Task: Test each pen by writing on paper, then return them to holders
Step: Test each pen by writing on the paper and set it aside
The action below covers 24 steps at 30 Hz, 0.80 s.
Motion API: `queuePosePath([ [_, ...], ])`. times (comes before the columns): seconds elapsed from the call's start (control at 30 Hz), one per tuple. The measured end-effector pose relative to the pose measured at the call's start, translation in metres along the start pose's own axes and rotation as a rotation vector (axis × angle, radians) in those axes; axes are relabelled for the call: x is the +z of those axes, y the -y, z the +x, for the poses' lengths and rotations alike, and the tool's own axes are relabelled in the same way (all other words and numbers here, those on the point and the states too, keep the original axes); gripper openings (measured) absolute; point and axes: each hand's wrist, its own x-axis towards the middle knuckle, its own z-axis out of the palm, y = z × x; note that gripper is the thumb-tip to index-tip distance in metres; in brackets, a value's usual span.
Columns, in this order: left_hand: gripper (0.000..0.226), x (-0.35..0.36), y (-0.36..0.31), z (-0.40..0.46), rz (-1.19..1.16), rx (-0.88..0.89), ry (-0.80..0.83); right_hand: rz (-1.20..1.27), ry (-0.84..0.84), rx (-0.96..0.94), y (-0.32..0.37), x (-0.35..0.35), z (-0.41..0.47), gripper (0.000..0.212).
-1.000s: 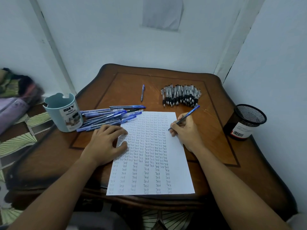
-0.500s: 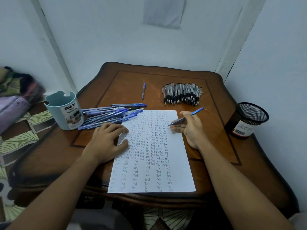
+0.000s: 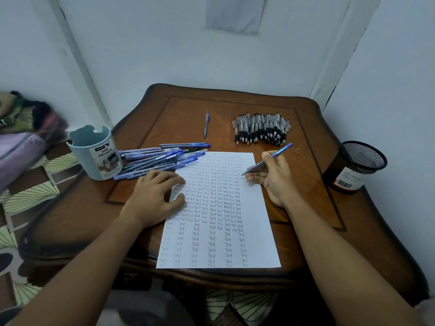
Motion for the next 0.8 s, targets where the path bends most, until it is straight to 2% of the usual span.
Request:
queuePosePath([
  [0.2,0.051,0.001,-0.002,-0.002,-0.011,0.0,0.008,-0.054,-0.042,0.049,-0.003,0.0,0.002,0.019],
  [0.33,0.053,0.0,-0.004,-0.002,-0.013,-0.006,0.037,-0.158,-0.001,0.207,0.009,0.008,0.016,0.011],
  [0.47,0.057,-0.004,-0.004,0.001,-0.003,-0.014,0.078,-0.275,0.147,0.299,0.033,0.032,0.042,0.043],
  [0.6,0.054,-0.004,-0.005,0.0,-0.018,-0.009,0.076,-0.48,0.189,0.203,0.042,0.068,0.077,0.03],
  [0.8,0.051,-0.004,-0.004,-0.002,-0.03,0.0,0.07,-0.793,0.045,0.072,0.019,0.114,0.132,0.021],
])
